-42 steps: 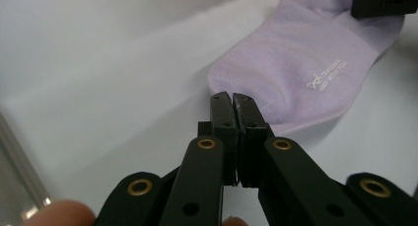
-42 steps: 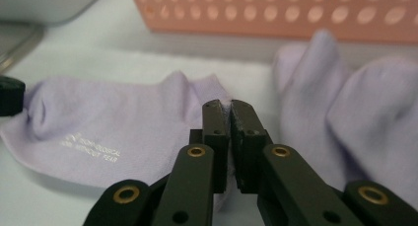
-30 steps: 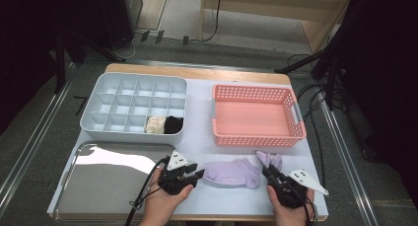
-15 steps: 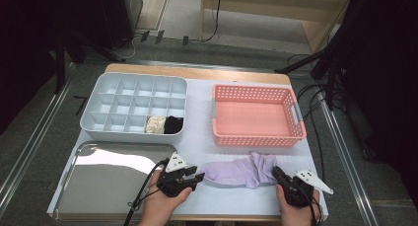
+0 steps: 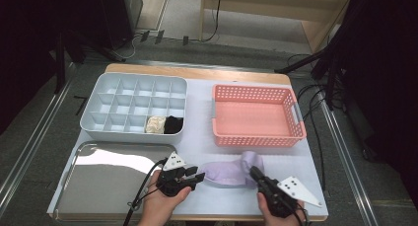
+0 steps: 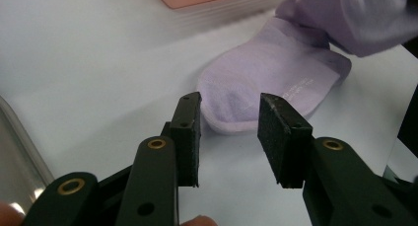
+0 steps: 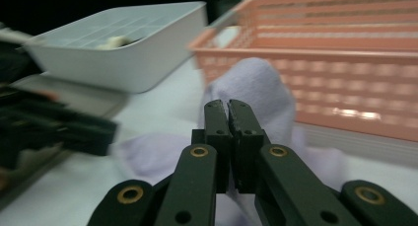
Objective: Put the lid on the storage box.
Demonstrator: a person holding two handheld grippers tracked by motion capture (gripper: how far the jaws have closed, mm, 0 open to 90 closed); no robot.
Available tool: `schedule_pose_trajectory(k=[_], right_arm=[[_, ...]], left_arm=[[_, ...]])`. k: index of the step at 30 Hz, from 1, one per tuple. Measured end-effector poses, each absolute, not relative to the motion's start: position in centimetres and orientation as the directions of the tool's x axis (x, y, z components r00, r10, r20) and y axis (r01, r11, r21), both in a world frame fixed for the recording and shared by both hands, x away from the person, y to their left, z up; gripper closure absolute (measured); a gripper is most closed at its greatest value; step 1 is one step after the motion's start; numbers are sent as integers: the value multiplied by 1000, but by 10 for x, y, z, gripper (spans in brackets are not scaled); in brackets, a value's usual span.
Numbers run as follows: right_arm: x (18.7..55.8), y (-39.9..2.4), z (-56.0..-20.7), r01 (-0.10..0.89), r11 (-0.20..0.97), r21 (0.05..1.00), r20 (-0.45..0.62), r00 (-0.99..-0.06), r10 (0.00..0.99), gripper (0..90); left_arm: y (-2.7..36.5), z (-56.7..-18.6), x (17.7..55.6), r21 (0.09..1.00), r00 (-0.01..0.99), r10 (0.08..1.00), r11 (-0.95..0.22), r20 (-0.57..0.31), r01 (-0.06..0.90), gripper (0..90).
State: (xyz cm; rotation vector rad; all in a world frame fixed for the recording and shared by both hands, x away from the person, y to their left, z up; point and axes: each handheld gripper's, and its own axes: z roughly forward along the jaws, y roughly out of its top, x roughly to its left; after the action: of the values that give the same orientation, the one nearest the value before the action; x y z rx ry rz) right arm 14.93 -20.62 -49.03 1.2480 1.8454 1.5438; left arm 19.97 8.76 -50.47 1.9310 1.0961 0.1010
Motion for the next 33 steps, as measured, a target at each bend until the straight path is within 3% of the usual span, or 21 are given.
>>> schedule_pose_trajectory(k=[2,5,8,13,16,19,25,33], right_arm=[[148,-191,-493,379,-1,926,226,-549,805,872],[148,-173,-498,400,26,916,246,-612,752,714],[150,-180,-496,387,-5,922,248,-582,775,653],[162,-228,-500,415,-74,907,247,-382,890,631],[174,-254,-515,511,-132,849,311,-284,907,588],[177,-259,-525,555,-139,821,335,-270,902,586],[166,-246,-518,507,-69,859,257,-311,915,635],[183,-247,-519,548,-115,829,330,-311,891,587]], left_arm=[[88,-505,200,725,601,728,-213,-330,655,623],[89,-506,200,719,594,737,-216,-324,661,633],[90,-506,200,717,593,738,-220,-321,662,644],[90,-507,200,714,587,740,-212,-329,667,650],[89,-508,200,714,589,740,-217,-325,665,649],[87,-507,199,717,597,732,-217,-330,663,639],[86,-503,195,734,613,721,-219,-322,643,636],[88,-501,194,748,618,716,-205,-324,631,657]])
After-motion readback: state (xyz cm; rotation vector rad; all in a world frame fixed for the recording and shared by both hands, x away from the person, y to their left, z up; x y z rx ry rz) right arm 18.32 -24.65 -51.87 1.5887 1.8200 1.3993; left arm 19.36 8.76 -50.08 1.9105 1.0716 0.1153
